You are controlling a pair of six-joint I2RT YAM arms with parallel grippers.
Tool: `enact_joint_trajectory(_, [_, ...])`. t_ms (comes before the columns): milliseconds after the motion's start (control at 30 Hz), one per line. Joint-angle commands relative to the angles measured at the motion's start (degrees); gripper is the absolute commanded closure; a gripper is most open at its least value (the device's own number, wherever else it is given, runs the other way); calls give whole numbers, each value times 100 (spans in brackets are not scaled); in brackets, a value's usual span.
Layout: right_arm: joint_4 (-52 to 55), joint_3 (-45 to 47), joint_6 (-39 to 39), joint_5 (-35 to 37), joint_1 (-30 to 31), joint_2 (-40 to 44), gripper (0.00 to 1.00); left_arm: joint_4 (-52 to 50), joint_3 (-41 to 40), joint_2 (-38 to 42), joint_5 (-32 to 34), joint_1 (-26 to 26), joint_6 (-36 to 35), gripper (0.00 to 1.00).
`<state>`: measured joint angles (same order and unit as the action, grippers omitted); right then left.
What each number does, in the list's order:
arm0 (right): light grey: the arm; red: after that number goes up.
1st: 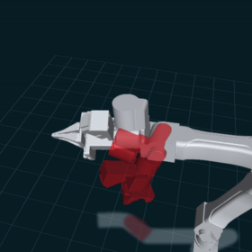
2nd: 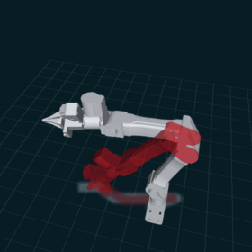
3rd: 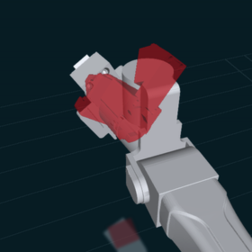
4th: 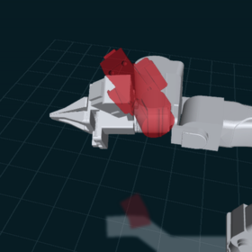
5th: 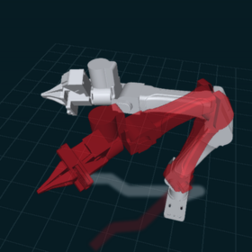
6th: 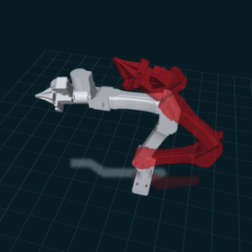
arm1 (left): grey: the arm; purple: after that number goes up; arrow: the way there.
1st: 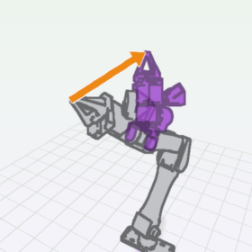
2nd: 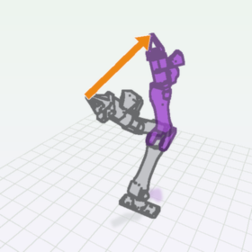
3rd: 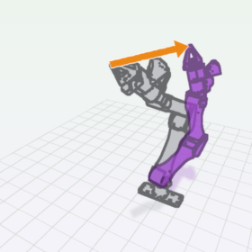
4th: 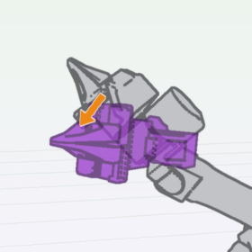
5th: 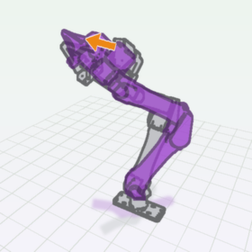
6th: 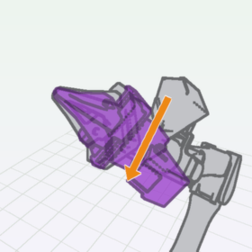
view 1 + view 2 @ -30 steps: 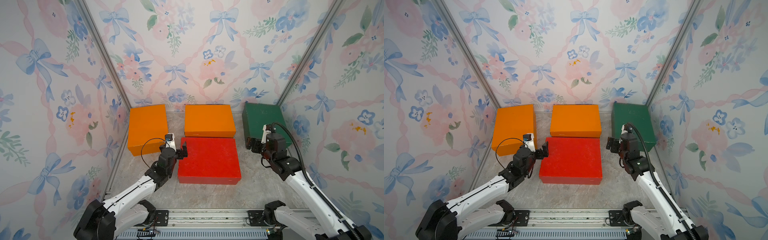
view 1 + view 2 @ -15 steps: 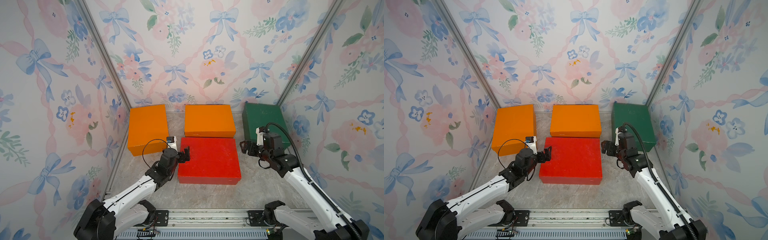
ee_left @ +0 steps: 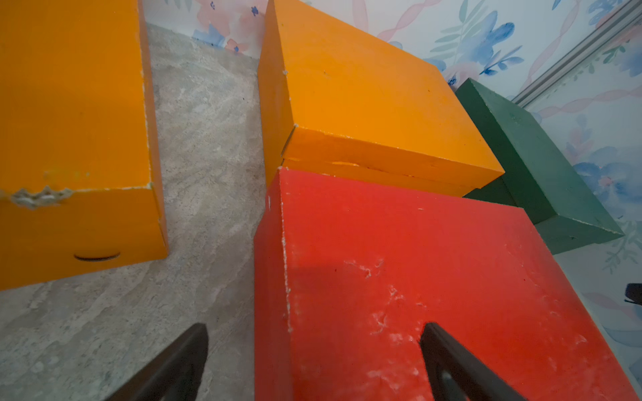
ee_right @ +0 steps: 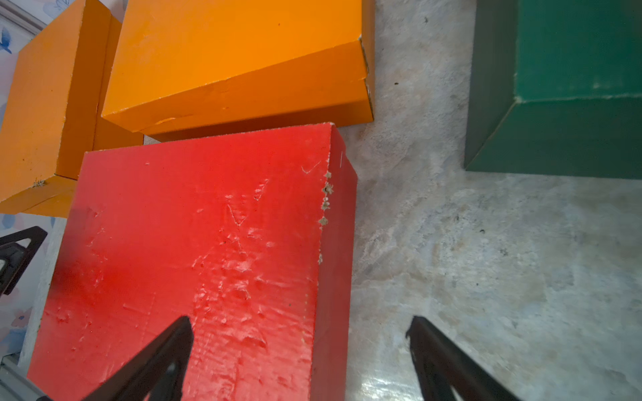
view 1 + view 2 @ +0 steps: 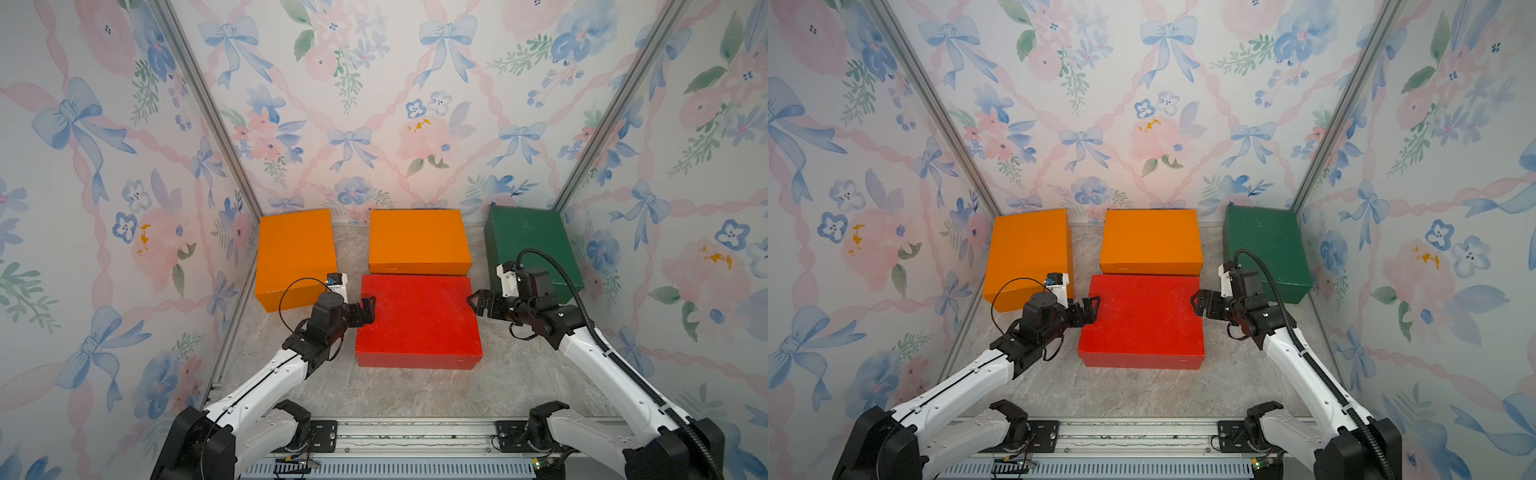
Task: Stack the shoeboxes
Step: Pick up the shoebox from the center of the board.
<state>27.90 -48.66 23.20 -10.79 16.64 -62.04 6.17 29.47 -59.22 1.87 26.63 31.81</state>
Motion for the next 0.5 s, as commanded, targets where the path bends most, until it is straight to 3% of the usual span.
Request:
enact_joint_trajectory(0, [-39,147,23,-318,-25,-125,3,-212,99,-132,-508,-50,99,2])
enact_joint_trajectory(467, [-84,330,54,-904,-241,-660,3,-566,105,-128,-740,-55,149,2])
